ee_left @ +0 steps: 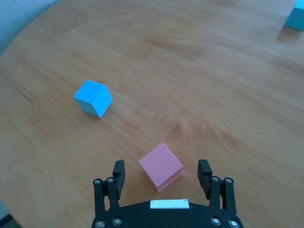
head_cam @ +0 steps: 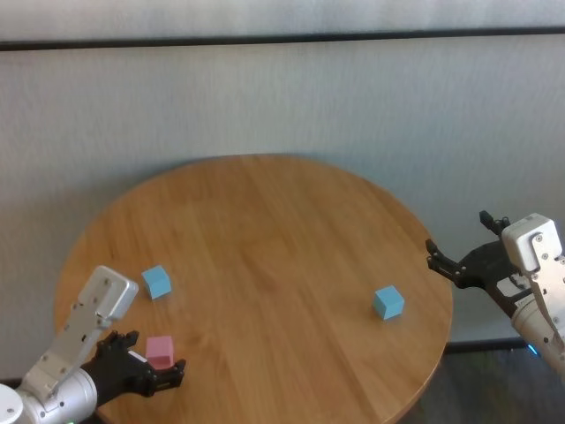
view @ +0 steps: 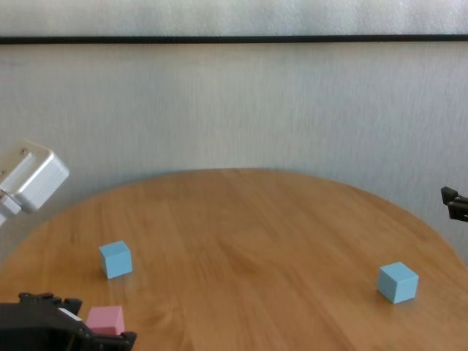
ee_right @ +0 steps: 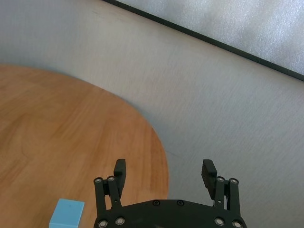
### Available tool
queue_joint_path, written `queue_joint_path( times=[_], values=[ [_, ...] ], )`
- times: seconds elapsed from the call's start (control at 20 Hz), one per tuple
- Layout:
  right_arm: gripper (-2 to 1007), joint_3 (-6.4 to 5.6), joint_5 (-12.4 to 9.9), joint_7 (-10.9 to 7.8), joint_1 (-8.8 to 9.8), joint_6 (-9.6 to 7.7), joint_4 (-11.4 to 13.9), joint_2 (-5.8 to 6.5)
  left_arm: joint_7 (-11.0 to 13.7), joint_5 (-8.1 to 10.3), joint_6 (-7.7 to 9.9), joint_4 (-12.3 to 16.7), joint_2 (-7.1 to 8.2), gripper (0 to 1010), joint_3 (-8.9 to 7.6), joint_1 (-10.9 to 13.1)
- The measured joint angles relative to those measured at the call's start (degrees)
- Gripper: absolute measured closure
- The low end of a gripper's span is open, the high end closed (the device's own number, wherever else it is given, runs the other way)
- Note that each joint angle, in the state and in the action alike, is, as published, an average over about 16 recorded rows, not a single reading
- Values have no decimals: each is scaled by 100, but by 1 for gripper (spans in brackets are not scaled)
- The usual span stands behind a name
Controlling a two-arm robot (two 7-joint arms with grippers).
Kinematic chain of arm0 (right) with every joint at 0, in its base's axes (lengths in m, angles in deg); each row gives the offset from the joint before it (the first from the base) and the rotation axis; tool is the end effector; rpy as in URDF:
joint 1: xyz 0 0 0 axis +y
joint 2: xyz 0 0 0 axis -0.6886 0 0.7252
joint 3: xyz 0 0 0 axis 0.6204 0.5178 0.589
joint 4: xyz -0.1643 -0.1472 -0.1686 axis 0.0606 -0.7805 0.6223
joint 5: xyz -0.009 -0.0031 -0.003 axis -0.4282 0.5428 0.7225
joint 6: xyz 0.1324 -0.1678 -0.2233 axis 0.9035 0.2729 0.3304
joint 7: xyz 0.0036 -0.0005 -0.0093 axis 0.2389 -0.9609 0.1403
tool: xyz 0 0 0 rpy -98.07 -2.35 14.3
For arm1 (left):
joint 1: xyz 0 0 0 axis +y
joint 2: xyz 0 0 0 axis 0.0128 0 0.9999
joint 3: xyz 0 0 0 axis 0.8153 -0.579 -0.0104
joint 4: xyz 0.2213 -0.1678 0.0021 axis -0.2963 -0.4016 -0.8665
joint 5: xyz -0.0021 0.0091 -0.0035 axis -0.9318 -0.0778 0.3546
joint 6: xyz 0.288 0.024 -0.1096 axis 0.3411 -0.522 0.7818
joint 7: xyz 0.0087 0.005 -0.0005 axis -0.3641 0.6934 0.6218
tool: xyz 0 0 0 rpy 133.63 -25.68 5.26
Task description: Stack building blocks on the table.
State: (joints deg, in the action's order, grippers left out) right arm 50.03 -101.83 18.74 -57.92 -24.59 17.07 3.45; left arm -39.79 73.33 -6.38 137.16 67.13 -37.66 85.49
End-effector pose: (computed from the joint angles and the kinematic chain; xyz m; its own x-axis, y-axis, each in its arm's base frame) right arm 0.3564 -0.0755 -0.2922 0.2922 -0.8803 0.3737 0.9553 0.2874 -0.0700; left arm 0.3215 0.0350 -0.2803 0.5538 0.8261 0.1039 -0.7377 0.4290 0.5213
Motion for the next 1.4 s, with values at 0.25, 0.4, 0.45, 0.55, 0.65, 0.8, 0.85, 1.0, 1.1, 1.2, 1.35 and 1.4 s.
queue_joint_path(
  times=[0.25, 0.4, 0.45, 0.55, 0.65, 0.8, 0.85, 1.0, 1.1, 1.2, 1.35, 1.4],
  values=[
    [1, 0, 0, 0, 0, 0, 0, 0, 58, -55, 17, -95, -83, 8, -40, -58],
    [1, 0, 0, 0, 0, 0, 0, 0, 77, -87, 44, -151, -136, 8, -65, -94],
    [1, 0, 0, 0, 0, 0, 0, 0, 82, -97, 57, -169, -155, 8, -74, -107],
    [1, 0, 0, 0, 0, 0, 0, 0, 90, -118, 84, -205, -190, 8, -90, -133],
    [1, 0, 0, 0, 0, 0, 0, 0, 96, -135, 110, -236, -223, 8, -103, -157],
    [1, 0, 0, 0, 0, 0, 0, 0, 100, -156, 148, -272, -259, 8, -118, -187],
    [1, 0, 0, 0, 0, 0, 0, 0, 99, -161, 160, -281, -269, 8, -122, -195],
    [1, 0, 0, 0, 0, 0, 0, 0, 92, -172, 195, -300, -290, 8, -133, -209],
    [1, 0, 0, 0, 0, 0, 0, 0, 87, -176, 213, -306, -298, 8, -138, -214],
    [1, 0, 0, 0, 0, 0, 0, 0, 87, -177, 219, -308, -300, 11, -140, -215],
    [1, 0, 0, 0, 0, 0, 0, 0, 87, -175, 215, -305, -296, 26, -139, -211],
    [1, 0, 0, 0, 0, 0, 0, 0, 87, -174, 212, -303, -294, 35, -139, -210]
  ],
)
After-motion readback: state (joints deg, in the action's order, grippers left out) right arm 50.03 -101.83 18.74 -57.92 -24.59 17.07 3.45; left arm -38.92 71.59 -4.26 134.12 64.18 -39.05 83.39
